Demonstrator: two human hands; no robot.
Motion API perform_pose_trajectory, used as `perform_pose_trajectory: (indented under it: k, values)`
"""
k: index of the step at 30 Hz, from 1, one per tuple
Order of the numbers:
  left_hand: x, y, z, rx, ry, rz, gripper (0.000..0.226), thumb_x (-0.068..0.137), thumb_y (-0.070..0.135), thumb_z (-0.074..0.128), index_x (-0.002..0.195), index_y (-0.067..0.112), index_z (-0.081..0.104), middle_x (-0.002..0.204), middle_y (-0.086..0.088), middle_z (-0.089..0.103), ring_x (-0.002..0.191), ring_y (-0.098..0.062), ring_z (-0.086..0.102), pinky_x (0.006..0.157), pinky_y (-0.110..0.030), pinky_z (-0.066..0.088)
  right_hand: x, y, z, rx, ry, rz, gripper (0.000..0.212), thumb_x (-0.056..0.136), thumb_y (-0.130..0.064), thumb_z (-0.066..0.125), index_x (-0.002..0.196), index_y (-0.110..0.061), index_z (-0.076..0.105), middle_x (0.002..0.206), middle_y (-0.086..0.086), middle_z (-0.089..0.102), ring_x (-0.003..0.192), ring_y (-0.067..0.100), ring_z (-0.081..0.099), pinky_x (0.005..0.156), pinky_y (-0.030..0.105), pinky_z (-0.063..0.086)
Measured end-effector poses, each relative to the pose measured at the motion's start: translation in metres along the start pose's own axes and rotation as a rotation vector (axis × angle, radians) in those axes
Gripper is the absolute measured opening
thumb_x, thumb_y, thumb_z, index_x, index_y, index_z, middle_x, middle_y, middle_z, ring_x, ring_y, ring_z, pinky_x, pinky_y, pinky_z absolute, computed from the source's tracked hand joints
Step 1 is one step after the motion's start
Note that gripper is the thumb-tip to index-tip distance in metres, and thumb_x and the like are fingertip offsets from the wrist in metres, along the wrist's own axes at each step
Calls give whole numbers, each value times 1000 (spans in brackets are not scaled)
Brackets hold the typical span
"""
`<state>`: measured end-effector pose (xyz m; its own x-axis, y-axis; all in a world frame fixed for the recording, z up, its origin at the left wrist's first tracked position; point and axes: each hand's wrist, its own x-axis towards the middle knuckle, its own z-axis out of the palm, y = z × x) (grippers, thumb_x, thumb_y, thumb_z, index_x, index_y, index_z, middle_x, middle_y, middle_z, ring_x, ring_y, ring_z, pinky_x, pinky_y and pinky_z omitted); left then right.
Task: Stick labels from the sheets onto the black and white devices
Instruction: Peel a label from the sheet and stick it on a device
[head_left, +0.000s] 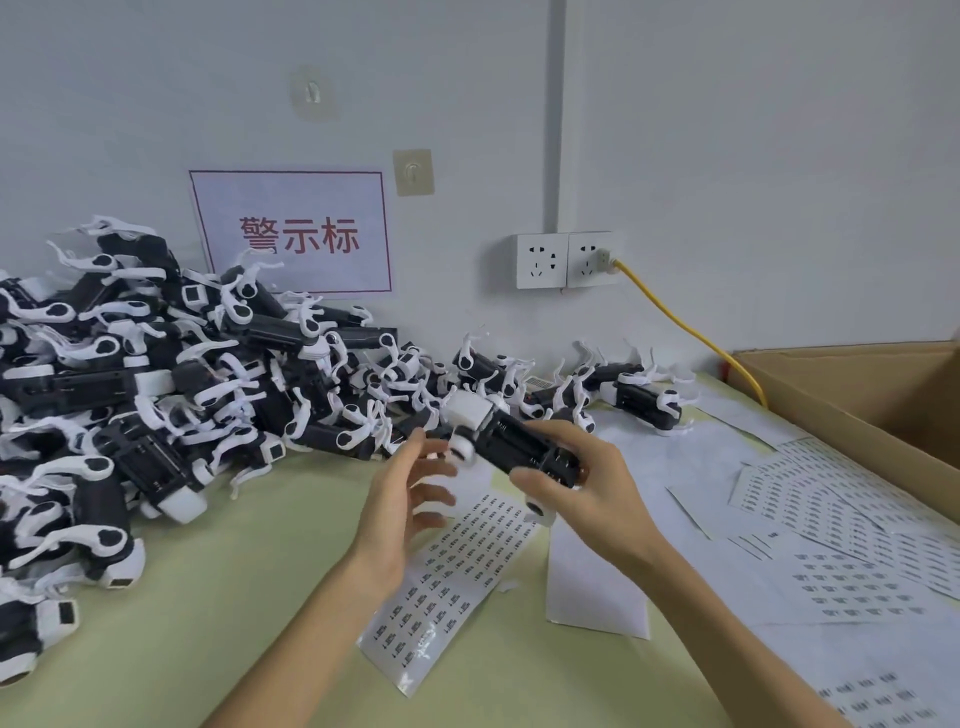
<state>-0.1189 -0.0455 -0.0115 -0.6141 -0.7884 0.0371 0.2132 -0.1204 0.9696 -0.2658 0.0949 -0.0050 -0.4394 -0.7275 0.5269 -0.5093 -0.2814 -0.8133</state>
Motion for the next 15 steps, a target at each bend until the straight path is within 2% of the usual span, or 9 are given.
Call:
perform_pose_trajectory:
  k: [2,4,6,8,9,11,13,15]
  values:
    - [-2,-1,1,-121,-152,-34,47,88,58,58,113,20,69,99,-3,68,76,-19,66,64,-31,49,0,-5,1,114,19,48,26,76,-45,74,99,-56,71,87,-3,73,71,15,73,66,20,55]
    - [-4,0,2,-118,-289,-40,44,90,62,61,112,25,71,115,-4,71,89,-23,70,77,-35,49,1,-8,3,181,10,102,21,78,-42,72,95,-55,73,89,2,72,73,12,73,67,19,54]
    - [-8,1,3,-44,-383,-23,45,91,63,55,109,27,76,124,-7,72,92,-24,69,82,-36,48,1,-8,5,228,-25,157,19,78,-46,71,97,-49,75,88,2,73,74,12,71,65,20,54]
    - [-11,1,5,-26,-382,5,54,91,61,59,117,15,70,116,-10,72,86,-23,65,81,-37,46,1,-7,5,247,-54,199,26,75,-52,70,99,-42,75,81,3,67,70,15,64,57,22,49]
    - [-10,1,5,-47,-349,21,52,89,58,64,114,12,67,107,-10,71,81,-21,62,78,-36,46,1,-6,5,246,-61,218,29,74,-55,70,99,-41,74,76,1,63,68,17,58,53,23,45]
    - [-9,1,3,-90,-285,42,34,88,47,73,100,16,69,86,-7,64,72,-16,57,72,-30,44,1,-5,5,239,-74,257,31,72,-58,70,98,-42,74,71,-3,59,67,20,52,50,23,41]
    - [-7,1,1,-143,-271,41,15,91,35,74,94,21,73,77,-3,57,69,-12,54,70,-27,43,0,-6,5,259,-95,277,30,75,-57,70,99,-39,74,70,-4,56,68,21,51,50,23,40]
    - [-6,2,0,-209,-268,21,21,87,31,75,103,18,71,76,-2,55,68,-11,55,69,-26,46,-1,-7,7,306,-110,297,27,80,-52,69,99,-34,74,73,-4,57,68,16,52,51,23,41]
